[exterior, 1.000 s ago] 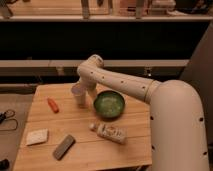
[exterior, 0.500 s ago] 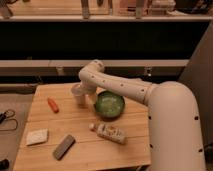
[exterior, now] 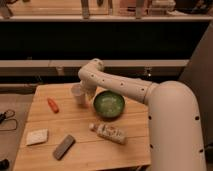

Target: Pick up the ceramic cup

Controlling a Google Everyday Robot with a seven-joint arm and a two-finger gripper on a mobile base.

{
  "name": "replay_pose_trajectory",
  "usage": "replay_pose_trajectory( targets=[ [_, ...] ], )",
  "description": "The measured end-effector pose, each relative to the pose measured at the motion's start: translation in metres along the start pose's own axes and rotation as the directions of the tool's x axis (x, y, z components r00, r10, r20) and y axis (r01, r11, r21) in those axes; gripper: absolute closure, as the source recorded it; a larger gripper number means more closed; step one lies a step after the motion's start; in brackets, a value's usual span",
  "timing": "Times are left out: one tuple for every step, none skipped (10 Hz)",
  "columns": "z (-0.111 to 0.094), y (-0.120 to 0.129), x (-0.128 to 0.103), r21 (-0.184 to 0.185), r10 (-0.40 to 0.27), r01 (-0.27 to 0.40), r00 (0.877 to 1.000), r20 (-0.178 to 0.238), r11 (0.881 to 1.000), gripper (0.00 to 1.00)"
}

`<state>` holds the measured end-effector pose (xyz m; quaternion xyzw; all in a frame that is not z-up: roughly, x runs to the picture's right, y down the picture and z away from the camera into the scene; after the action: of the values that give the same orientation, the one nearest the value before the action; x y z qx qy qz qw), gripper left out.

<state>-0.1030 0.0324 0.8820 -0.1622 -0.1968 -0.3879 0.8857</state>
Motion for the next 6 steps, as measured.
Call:
replay_pose_trajectory(
  targets=[
    [-0.002, 0.000, 0.000, -0.003, -0.002, 0.002, 1.000, -0.001, 1.000, 0.81],
    [-0.002, 0.000, 0.001, -0.005, -0.003, 0.003, 1.000, -0.001, 1.000, 0.92],
    [-0.003, 0.000, 0.001, -0.005, -0.004, 0.004, 1.000, -0.003, 1.000, 0.97],
    [-0.004, -0.001, 0.002, -0.007, -0.005, 0.005, 1.000, -0.002, 1.000, 1.00],
    [-0.008, -0.003, 0.002, -0.009, -0.007, 0.007, 1.000, 0.001, 1.000, 1.00],
    [-0.012, -0.006, 0.001, -0.009, -0.010, 0.010, 1.000, 0.002, 1.000, 1.00]
  ],
)
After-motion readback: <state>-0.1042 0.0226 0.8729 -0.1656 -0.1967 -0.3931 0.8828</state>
